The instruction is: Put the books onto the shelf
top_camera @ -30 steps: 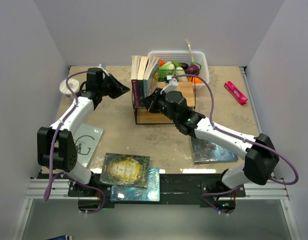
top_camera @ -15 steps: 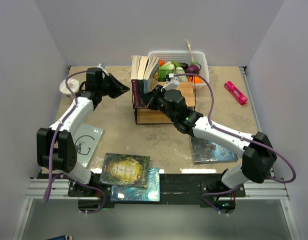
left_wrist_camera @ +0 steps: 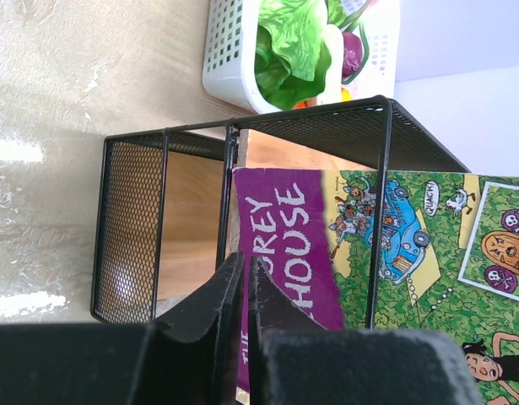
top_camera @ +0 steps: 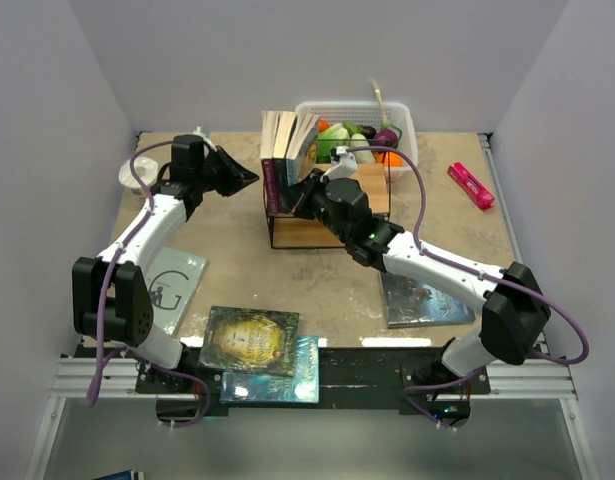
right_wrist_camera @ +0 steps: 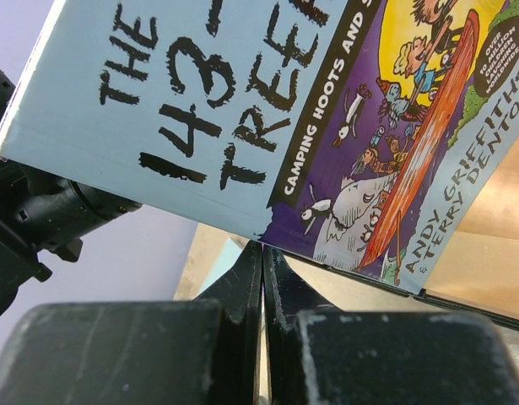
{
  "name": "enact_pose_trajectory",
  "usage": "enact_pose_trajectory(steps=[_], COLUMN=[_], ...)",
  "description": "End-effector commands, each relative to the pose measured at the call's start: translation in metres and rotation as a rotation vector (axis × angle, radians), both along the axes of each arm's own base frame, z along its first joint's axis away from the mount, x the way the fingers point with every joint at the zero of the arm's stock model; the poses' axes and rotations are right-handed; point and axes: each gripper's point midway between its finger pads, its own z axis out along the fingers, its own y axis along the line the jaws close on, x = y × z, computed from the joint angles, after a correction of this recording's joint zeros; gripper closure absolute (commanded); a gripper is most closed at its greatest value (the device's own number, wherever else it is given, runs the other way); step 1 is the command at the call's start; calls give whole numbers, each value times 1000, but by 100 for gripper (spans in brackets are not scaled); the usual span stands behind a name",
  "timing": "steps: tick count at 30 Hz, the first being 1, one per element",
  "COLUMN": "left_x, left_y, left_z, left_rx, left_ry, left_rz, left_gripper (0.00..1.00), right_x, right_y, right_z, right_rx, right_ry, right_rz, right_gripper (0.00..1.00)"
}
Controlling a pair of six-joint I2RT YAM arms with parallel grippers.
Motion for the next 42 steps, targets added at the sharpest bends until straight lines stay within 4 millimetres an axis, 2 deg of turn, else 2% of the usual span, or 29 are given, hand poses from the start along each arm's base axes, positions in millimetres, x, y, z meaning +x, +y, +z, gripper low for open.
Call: enact_pose_trajectory(steps=[1,5,6,7,8,9,10,11,13,14,15,17,18,21,22,25,29,34,35,42], left_x=[-2,-2,-1,0,1,2,4,6,11,13,15,20,23,28,29,33,36,37,37,38], left_y=[0,0,1,1,1,2,1,1,-1,-2,-2,-3,-3,-4,-4,-6,-8,-9,-10,-12], left_z=[19,20,20,22,22,22,23,25,31,33,32,41,39,42,45,44,40,34,33,34], left_rx=[-14,-17,-14,-15,-14,-18,-22,-27,-42,-45,-45,-52,-53,-51,-53,-56,-61,-64,-64,-77], left_ry=[-61,-64,-65,-69,-71,-68,-71,-76,-89,-91,-86,-102,-97,-97,-102,-100,-89,-77,-75,-74], left_rz=[-16,-19,-17,-14,-12,-10,-7,-6,-4,-5,-4,-1,-1,-3,-4,-7,-17,-22,-23,-34], left_gripper=[89,89,89,89,89,89,89,89,89,89,89,89,89,89,89,89,89,89,89,89], right_x=[-1,-25,-33,-35,-35,-30,-31,-27,-13,-7,4,20,33,53,60,74,90,99,101,108], right_y=[-5,-4,-12,-22,-32,-50,-59,-68,-88,-93,-101,-98,-106,-102,-97,-89,-79,-73,-70,-56], right_z=[35,44,57,51,59,65,59,64,59,65,62,51,46,44,36,39,31,22,28,23], right_rx=[42,-30,-34,-96,-112,-135,-186,-199,-246,-236,-242,-224,-209,-145,-139,-100,-88,-71,-51,-25], right_ry=[-66,-99,-127,-128,-138,-145,-125,-120,-91,-89,-77,-37,-19,-2,12,16,21,41,24,31], right_rz=[-7,93,88,68,39,-44,-67,-111,-203,-226,-258,-250,-271,-276,-275,-258,-246,-235,-232,-190], right_gripper=[100,100,100,100,100,100,100,100,100,100,100,100,100,100,100,100,100,100,100,100])
